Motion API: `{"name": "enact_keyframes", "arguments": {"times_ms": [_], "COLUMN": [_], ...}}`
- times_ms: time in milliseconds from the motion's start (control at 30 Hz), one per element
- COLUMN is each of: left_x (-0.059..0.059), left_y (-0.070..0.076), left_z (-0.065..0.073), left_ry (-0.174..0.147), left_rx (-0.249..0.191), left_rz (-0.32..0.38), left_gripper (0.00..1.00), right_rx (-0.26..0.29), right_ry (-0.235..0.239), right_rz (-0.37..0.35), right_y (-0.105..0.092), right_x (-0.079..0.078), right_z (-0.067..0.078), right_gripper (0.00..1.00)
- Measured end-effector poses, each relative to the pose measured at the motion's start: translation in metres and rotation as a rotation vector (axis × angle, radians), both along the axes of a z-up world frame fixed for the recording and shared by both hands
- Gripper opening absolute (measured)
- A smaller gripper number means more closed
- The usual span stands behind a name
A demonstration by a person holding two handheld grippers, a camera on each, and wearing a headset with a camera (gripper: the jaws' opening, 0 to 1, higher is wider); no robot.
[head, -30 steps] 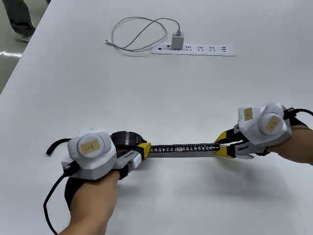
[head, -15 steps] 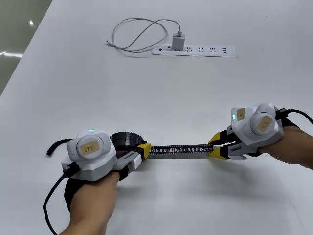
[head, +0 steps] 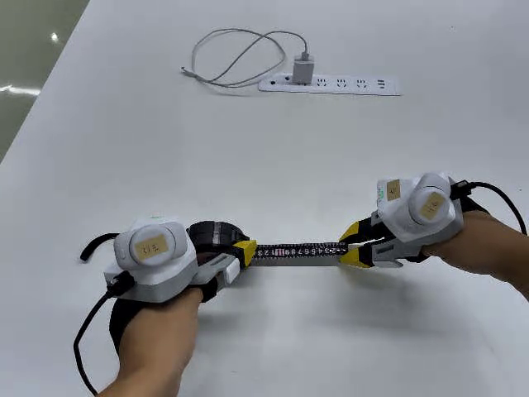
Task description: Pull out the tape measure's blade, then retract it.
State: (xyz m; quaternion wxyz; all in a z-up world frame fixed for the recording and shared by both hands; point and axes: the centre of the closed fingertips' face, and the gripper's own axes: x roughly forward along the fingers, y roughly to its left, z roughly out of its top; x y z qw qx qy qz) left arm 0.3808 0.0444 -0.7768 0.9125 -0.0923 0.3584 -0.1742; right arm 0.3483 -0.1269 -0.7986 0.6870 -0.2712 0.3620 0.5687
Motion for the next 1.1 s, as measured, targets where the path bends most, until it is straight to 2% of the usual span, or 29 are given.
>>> {"name": "enact_keyframes", "arguments": {"times_ms": [567, 1100], "left_x": [0.0, 0.001], "left_y": [0.0, 0.0], "left_z": [0.0, -0.001], "left_ry": [0.005, 0.006], "left_rx": [-0.01, -0.016], "left_rz": [0.004, 0.007], "left_gripper": [0.59, 0.59], "right_rx": [0.056, 0.084], "right_ry": [0.006, 0.007], "right_rz": [0.01, 0.021], "right_y": [0.034, 0.059], "right_x": [0.001, 0.004], "right_z": [0.0, 0.0], "right_gripper": [0.11, 0.11]}}
